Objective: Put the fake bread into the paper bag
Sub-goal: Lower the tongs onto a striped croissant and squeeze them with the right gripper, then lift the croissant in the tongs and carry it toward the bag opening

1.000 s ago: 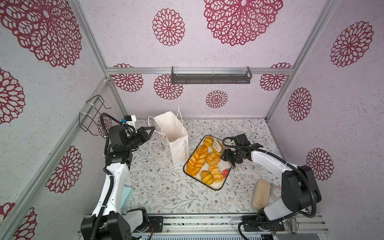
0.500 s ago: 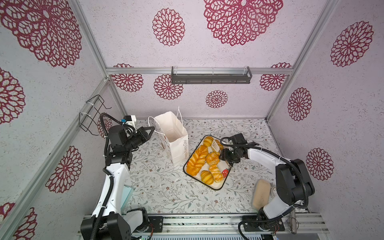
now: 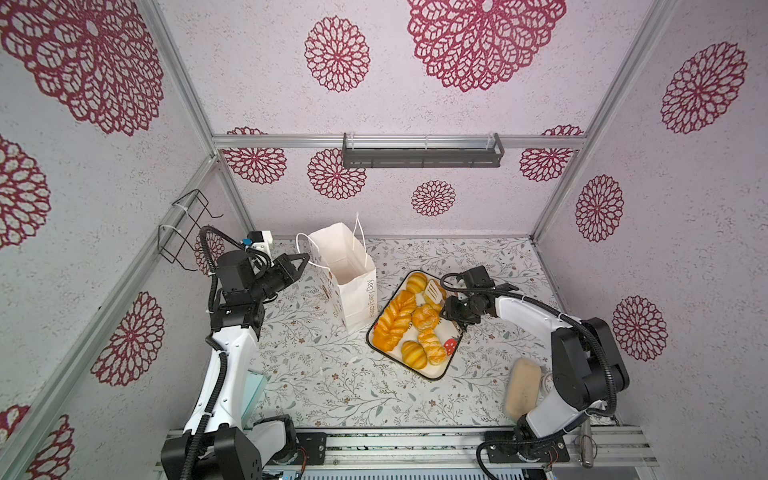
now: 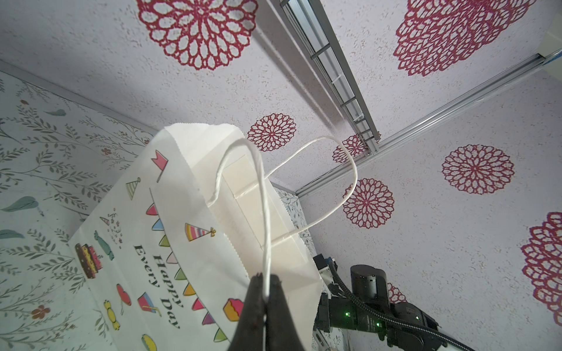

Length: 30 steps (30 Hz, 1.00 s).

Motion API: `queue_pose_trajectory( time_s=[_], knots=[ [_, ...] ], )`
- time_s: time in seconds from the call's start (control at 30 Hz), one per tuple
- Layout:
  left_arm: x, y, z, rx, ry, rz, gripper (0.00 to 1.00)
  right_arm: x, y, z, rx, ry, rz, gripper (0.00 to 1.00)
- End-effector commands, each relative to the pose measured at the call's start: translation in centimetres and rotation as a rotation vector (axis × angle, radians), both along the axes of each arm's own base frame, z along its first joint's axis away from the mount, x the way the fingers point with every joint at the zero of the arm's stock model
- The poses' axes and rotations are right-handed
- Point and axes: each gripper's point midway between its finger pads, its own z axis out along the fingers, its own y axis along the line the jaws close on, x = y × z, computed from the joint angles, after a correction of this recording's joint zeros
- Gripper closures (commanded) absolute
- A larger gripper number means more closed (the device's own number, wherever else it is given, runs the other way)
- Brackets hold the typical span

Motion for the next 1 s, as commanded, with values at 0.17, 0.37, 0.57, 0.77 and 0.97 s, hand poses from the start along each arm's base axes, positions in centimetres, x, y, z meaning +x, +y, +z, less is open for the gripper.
queue_pose_trajectory(
  time_s=[0.17,0.37,0.57,0.77,0.97],
  knots=[
    [-0.3,-0.1,1.3,0.015,-0.041,-0.004,1.00,1.5,-0.6,4.3,0.016,-0.108,-0.026,0.61],
    [-0.2,-0.1,1.3,0.009,-0.038,-0.004,1.00,1.4,-1.6,6.1,0.027,-0.143,-0.043,0.62],
    [-0.1,-0.1,1.3,0.007,-0.039,-0.006,1.00,0.9,-1.7,7.4,0.037,-0.171,-0.034,0.62],
    [0.0,-0.1,1.3,-0.002,-0.040,-0.005,1.00,0.8,-1.3,9.2,0.074,-0.198,-0.025,0.62],
    [-0.1,-0.2,1.3,-0.003,-0.042,-0.009,1.00,0.7,-0.2,12.2,0.150,-0.262,0.007,0.62]
  ],
)
